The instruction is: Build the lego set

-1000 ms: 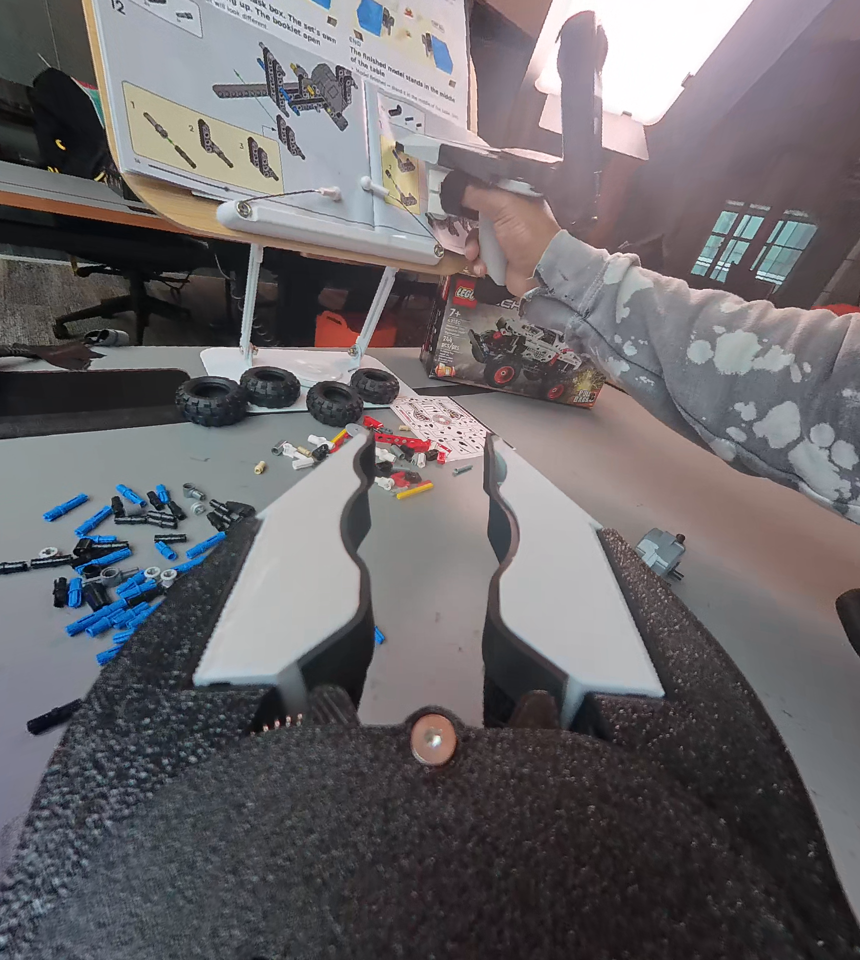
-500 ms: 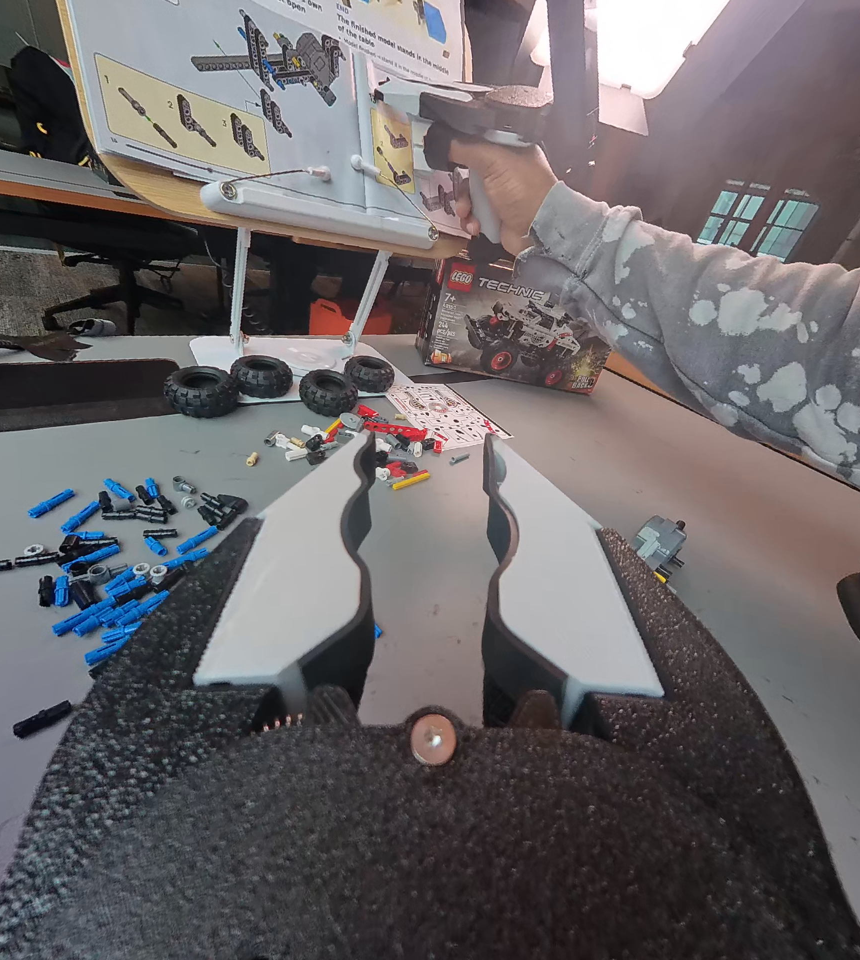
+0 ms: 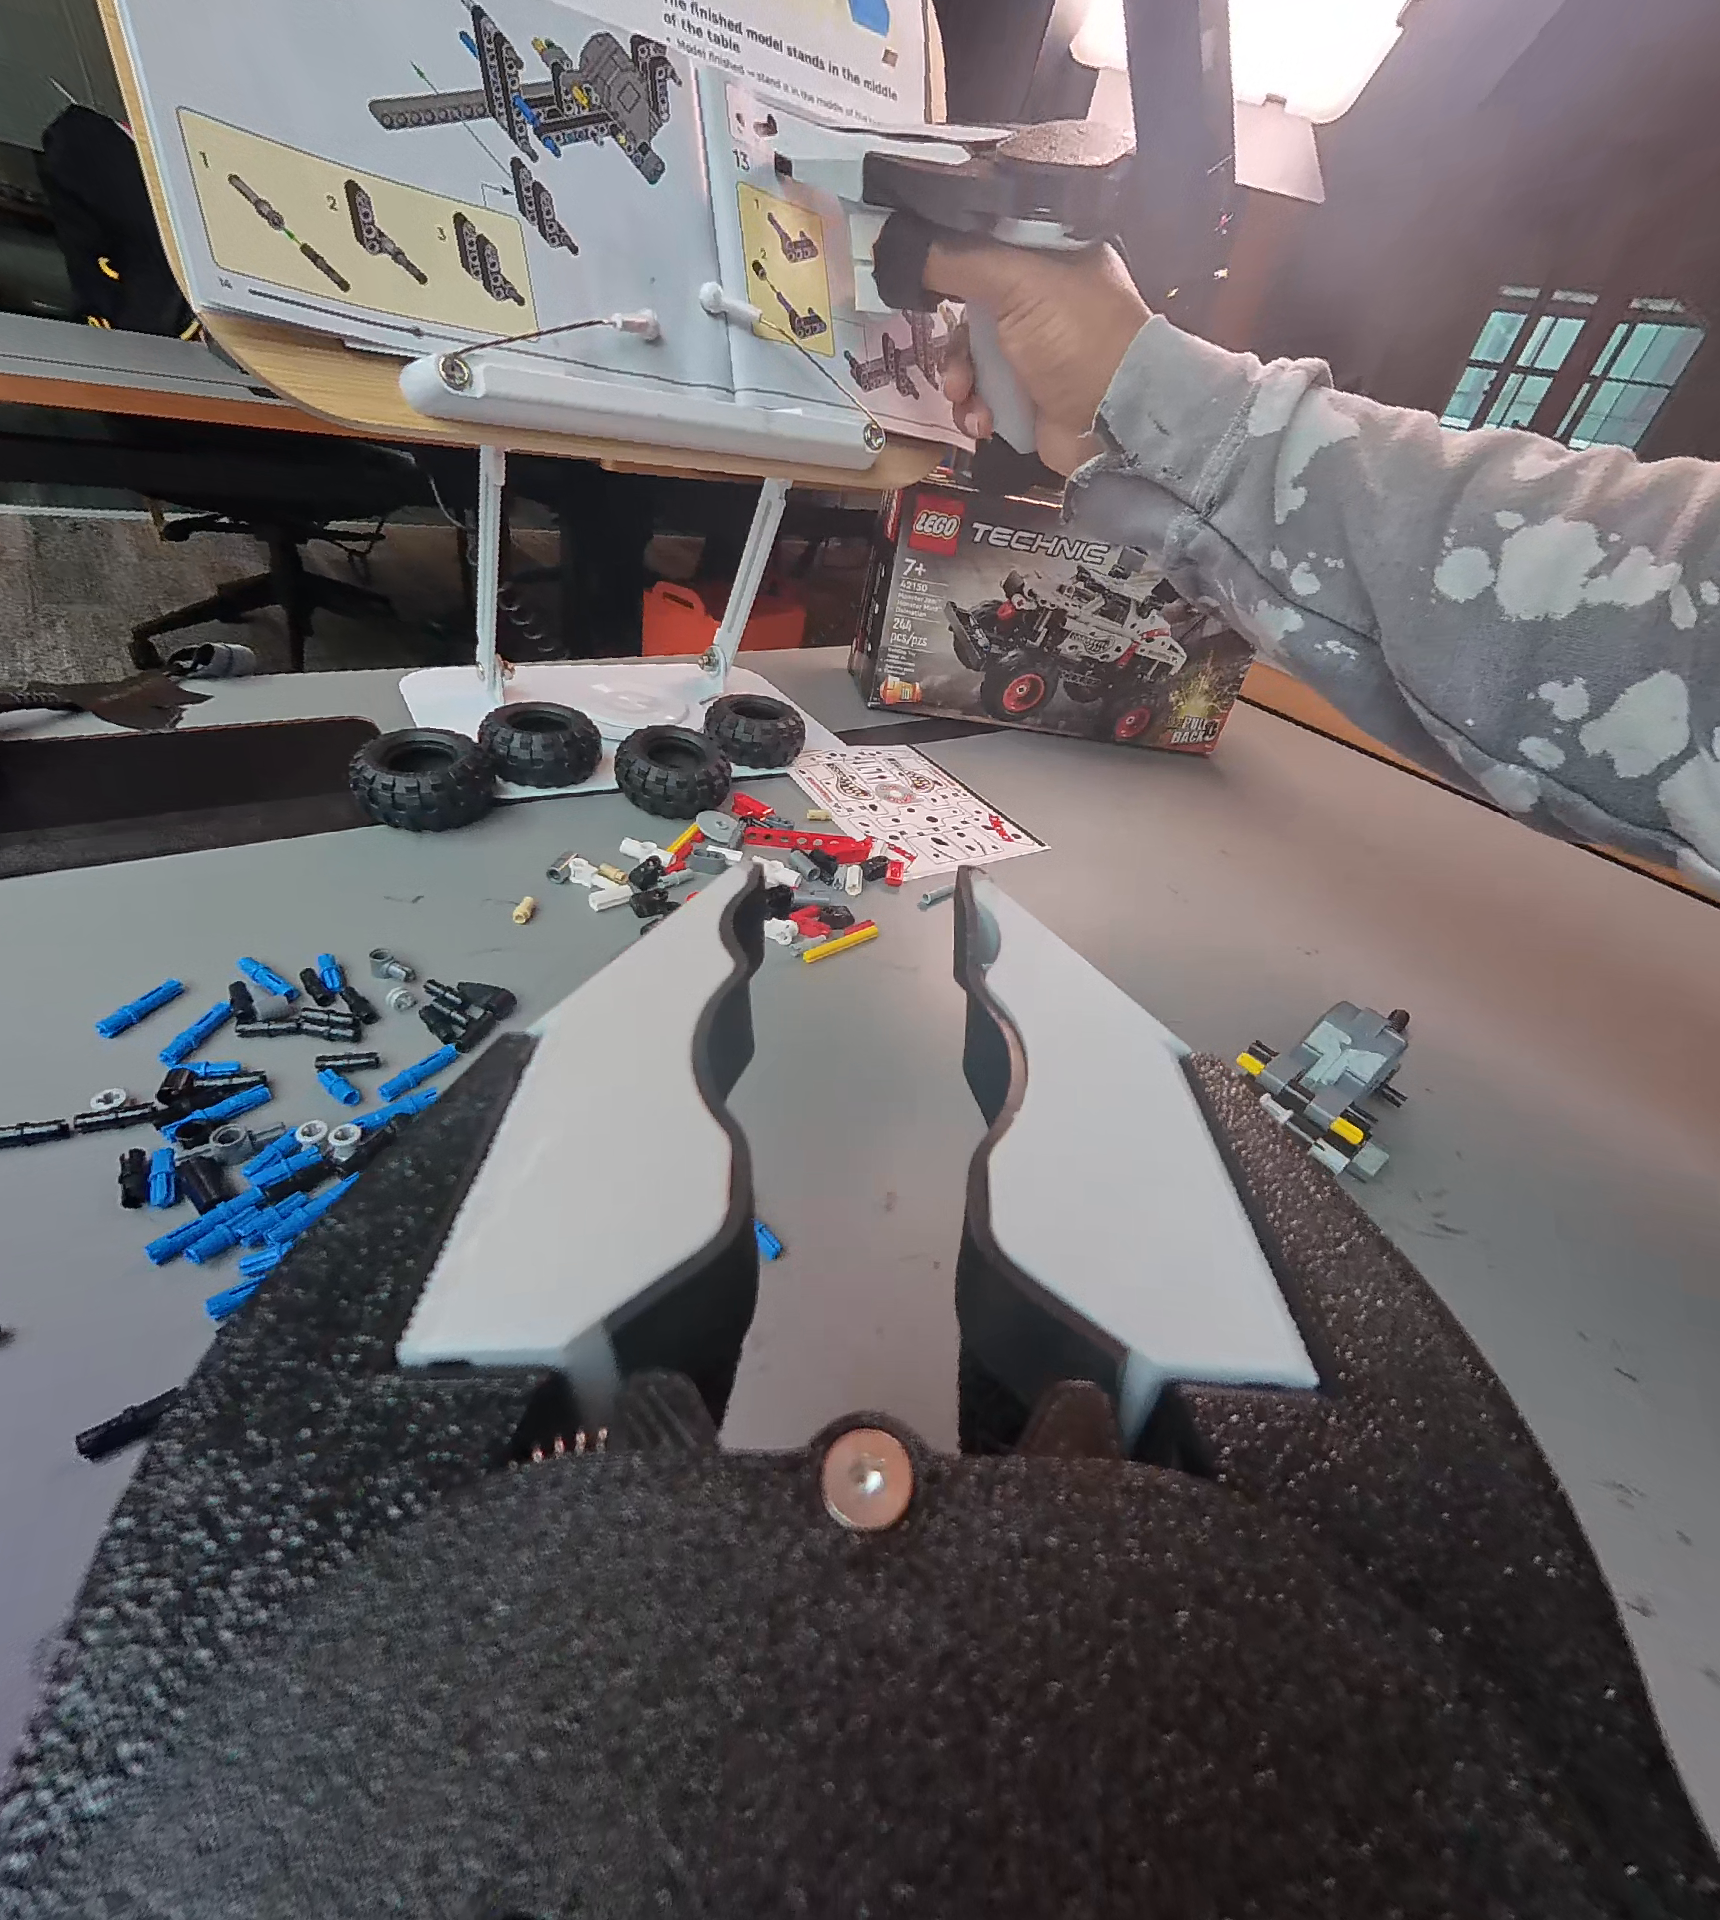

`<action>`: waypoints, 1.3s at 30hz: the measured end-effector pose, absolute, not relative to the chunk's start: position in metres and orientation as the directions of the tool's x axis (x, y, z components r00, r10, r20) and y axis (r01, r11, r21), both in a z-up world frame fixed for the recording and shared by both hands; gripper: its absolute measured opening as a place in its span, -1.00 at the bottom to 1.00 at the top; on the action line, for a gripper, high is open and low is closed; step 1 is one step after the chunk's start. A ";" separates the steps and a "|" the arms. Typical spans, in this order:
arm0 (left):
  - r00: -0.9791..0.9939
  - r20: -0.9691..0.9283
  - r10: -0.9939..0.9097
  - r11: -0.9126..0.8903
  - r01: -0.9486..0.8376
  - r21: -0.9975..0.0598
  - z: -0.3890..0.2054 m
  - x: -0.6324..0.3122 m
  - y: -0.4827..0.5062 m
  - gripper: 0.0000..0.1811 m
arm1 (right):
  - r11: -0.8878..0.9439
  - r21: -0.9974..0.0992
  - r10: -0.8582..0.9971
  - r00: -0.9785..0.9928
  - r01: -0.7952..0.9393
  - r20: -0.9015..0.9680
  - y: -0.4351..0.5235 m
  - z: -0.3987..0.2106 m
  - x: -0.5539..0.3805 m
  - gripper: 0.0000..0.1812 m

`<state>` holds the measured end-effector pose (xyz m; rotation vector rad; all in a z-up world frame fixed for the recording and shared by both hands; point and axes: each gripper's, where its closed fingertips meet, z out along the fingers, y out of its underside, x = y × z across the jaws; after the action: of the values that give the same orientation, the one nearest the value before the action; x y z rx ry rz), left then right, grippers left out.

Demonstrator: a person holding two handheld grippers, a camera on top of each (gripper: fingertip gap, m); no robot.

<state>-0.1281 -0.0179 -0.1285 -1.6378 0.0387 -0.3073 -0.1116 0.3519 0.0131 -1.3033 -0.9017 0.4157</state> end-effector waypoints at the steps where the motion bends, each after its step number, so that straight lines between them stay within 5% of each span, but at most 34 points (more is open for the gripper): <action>1: 0.963 0.172 -0.207 -0.095 0.155 -0.983 -0.129 -0.128 -0.018 -0.57 | 0.253 -0.946 0.724 0.608 0.206 0.326 0.351 0.013 -0.109 -1.00; 13: 0.974 0.108 -0.199 -0.091 0.091 -0.992 -0.131 -0.124 -0.017 -0.58 | 0.213 -0.973 0.855 0.465 0.087 0.229 0.225 -0.011 -0.028 -0.90; 23: 0.981 0.055 -0.184 -0.048 0.047 -0.998 -0.112 -0.133 -0.027 -0.57 | 0.068 -0.986 0.902 0.413 0.149 0.125 0.082 -0.109 0.078 -0.87; 30: 0.993 0.014 -0.114 0.001 0.014 -1.000 -0.094 -0.152 -0.039 -0.53 | 0.241 -0.951 0.809 0.501 0.195 0.308 0.079 -0.116 0.114 -0.85; 39: 0.997 -0.019 0.081 0.024 -0.021 -0.999 -0.083 -0.209 -0.058 -0.60 | 0.190 -0.971 0.846 0.478 0.147 0.238 0.072 -0.121 0.108 -0.77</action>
<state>-0.2091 -0.0581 -0.0831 -1.5450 -0.0481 0.0789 0.1078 0.0722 -0.1214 -1.3111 -0.9849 0.6238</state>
